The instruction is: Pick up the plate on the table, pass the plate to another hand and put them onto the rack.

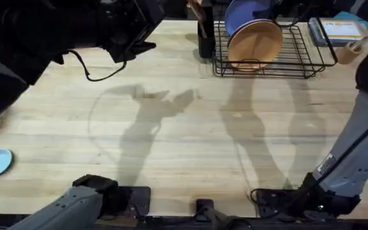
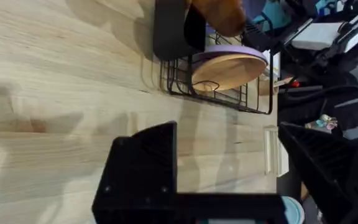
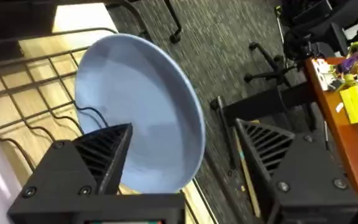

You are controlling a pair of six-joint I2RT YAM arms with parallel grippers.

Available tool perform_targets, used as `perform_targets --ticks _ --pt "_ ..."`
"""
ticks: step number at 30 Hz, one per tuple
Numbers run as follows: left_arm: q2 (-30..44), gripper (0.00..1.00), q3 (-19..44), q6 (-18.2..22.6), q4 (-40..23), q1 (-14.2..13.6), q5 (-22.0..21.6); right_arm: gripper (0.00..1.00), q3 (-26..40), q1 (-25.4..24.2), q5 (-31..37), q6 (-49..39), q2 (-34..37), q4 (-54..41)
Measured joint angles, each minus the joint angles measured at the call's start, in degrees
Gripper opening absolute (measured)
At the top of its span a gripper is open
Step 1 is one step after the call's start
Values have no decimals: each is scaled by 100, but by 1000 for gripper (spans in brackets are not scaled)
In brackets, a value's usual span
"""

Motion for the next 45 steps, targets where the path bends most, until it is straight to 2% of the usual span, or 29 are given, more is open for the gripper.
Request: perform_targets --ticks 16,28,31,37,38,40,42,45 --pt "0 995 0 0 0 0 0 992 0 2 2 14 -2 -2" --pt "0 995 0 0 0 0 0 992 0 -104 1 567 -135 -31" --pt "0 995 0 0 0 0 0 992 0 -216 -1 1341 -957 -140" --pt "0 995 0 0 0 0 0 992 0 -256 -15 1614 -1438 -1017" --pt "0 995 0 0 0 0 0 992 0 -256 -16 1677 -1721 -1628" --pt "0 995 0 0 -2 0 0 992 0 -256 -13 1763 -1963 -1983" --pt "0 995 0 0 97 0 0 992 0 -289 -15 2452 -3020 -3303" --pt "0 995 0 0 295 2 -2 992 0 -314 -17 2891 -3362 -3828"
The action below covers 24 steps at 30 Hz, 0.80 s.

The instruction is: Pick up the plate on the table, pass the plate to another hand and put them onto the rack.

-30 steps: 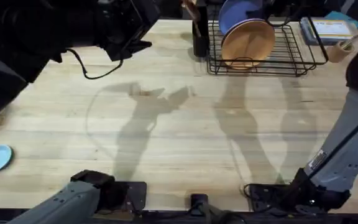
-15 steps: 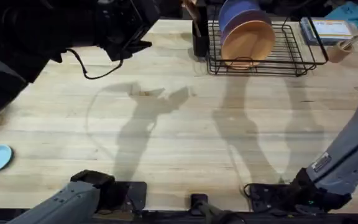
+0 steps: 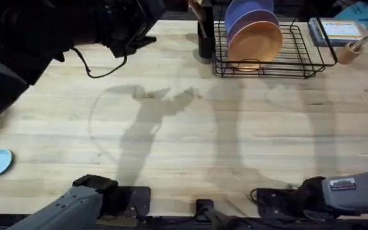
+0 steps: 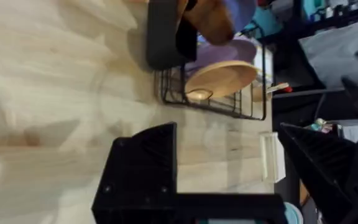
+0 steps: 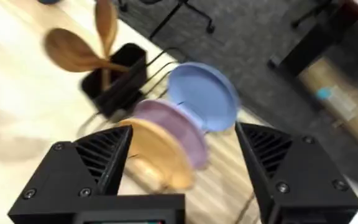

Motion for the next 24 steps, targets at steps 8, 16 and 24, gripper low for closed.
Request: perform_targets --ticks 8,16,24 --pt "0 995 0 287 292 0 0 992 0 -7 344 1169 -556 -1145" --pt "0 995 0 787 290 0 -259 992 0 -7 1490 1720 -998 -1702" --pt "0 995 0 1040 373 4 -619 992 -1591 255 2196 1873 -2390 -1451"
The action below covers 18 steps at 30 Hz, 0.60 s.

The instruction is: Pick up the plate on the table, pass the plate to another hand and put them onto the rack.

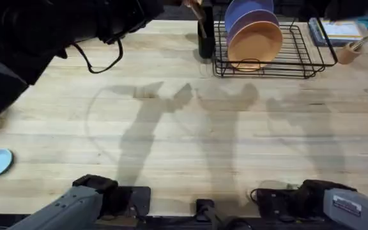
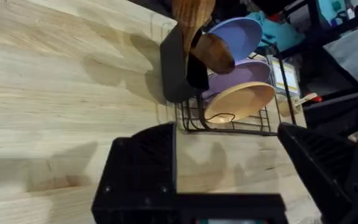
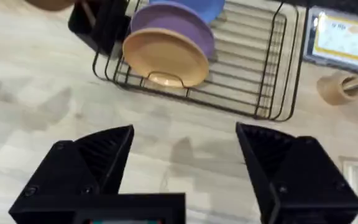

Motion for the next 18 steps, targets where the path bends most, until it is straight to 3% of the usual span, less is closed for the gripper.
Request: perform_targets --ticks 8,12,18 --pt "0 995 0 204 0 0 0 992 -1435 0 45 132 -1162 580" --pt "0 995 0 239 0 0 0 992 -2017 0 64 475 -1424 743" --pt "0 995 0 256 -2 0 0 992 -2084 0 77 606 -1402 713"
